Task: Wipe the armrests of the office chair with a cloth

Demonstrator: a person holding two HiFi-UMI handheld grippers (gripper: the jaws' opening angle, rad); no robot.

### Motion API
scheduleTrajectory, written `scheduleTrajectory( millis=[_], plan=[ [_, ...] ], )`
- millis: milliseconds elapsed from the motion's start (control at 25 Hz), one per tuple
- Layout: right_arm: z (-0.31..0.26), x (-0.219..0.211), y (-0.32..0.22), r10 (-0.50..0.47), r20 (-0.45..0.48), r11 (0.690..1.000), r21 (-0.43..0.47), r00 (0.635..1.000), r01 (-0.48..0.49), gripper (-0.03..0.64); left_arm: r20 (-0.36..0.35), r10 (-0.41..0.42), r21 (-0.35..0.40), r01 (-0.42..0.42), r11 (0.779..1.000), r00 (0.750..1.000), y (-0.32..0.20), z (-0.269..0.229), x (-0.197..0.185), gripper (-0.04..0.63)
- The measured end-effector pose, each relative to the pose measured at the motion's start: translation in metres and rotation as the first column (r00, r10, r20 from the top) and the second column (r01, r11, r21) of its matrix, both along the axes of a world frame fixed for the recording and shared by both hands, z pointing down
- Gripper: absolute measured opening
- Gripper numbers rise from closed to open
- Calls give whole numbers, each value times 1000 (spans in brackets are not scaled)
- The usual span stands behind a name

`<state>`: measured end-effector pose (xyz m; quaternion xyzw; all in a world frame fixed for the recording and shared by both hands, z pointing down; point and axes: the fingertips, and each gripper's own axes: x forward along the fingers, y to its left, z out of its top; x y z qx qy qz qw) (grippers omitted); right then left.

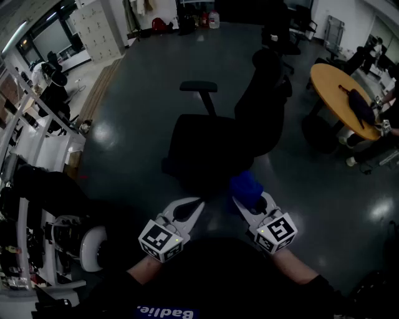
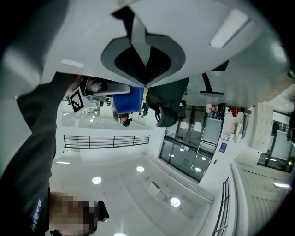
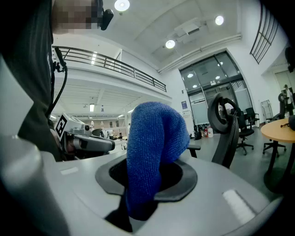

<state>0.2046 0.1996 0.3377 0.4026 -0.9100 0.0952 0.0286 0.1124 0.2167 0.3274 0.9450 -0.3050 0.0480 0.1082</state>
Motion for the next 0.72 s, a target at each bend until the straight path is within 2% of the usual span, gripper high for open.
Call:
scheduleTrajectory(
  millis=[280,720],
  plan=[
    [4,8,0,-27,2,1000,-6,1000,27,129,10,-14,2,14,1000,1000,0,1,11,18],
    [16,32,-2,-76,52,997,-14,996,77,132,33,-81,-7,81,997,996,-8,7,31,18]
  ],
)
